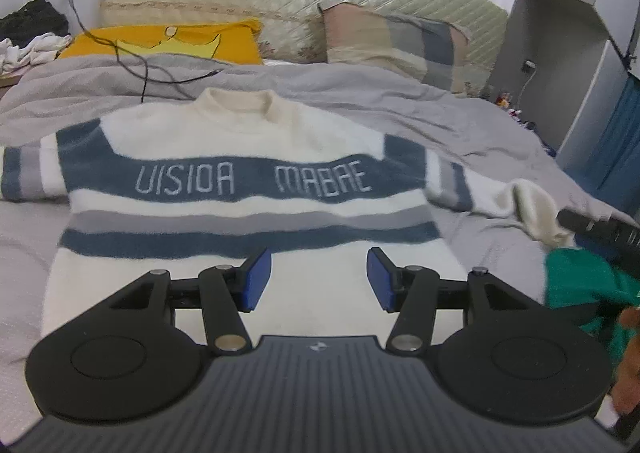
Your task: Fold large clothes
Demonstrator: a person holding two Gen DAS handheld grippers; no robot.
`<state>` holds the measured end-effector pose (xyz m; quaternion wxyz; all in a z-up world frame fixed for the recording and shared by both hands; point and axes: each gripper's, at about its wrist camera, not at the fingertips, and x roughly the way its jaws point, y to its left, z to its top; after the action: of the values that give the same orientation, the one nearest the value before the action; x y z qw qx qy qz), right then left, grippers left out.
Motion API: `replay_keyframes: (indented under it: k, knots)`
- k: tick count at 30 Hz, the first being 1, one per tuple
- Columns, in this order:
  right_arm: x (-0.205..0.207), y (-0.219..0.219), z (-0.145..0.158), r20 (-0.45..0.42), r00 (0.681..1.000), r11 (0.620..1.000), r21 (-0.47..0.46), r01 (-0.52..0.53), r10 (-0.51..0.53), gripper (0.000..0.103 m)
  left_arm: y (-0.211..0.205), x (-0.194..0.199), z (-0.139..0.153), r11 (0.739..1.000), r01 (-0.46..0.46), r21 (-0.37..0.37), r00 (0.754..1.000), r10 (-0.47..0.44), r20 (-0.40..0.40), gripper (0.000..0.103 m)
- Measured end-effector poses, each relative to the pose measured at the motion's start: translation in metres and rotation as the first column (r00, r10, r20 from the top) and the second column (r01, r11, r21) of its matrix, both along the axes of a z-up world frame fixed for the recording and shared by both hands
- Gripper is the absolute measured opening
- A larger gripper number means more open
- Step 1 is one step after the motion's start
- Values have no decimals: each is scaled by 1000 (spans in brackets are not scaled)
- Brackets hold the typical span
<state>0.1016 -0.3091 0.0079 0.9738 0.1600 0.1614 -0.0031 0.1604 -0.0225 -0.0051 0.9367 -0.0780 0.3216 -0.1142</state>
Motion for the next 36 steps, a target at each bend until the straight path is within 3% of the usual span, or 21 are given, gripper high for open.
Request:
replay_keyframes:
  k: [3,6,8,9,13,15,19,22,25,27,33,36]
  knots:
    - [25,-7,-3,0,1000,1000,12,12,-12,76,5,8,-23,1000,-7,0,1000,7,-13,59]
    - [58,-26,-10,-14,1000,986,165,-10,12,86,10,15,-43,1000,-13,-11,999,13,-50,59]
    - [85,-46,-24,0,999,935,352,-46,49,87,14,17,-53,1000,-25,-7,998,25,-59,59]
    - [98,-53,-32,-2,999,906,421,-43,49,94,16,18,-57,999,-34,-10,998,33,-58,59]
    - [147,-81,-75,-61,998,771,637,25,18,94,25,25,-73,996,-76,-39,992,72,-105,59]
    - [164,-95,-93,-110,994,719,689,94,-25,94,29,34,-80,994,-86,-62,988,77,-136,59]
    - [183,-124,-117,-131,987,664,730,160,-94,94,28,46,-91,994,-83,-65,983,71,-169,59]
    - [198,-139,-115,-82,986,673,722,160,-146,94,25,51,-97,996,-69,-54,983,59,-171,59]
    - [216,-153,-105,-73,979,730,656,191,-190,94,25,54,-99,997,-57,-56,985,47,-168,59]
    - [226,-168,-104,-70,968,748,623,230,-239,94,25,57,-101,997,-50,-64,986,38,-165,59]
    - [239,-236,-117,-36,932,686,666,291,-361,95,21,67,-106,999,-29,-44,990,23,-140,59]
    - [237,-269,-109,37,927,693,675,252,-373,95,18,73,-106,998,-19,-57,991,11,-131,59]
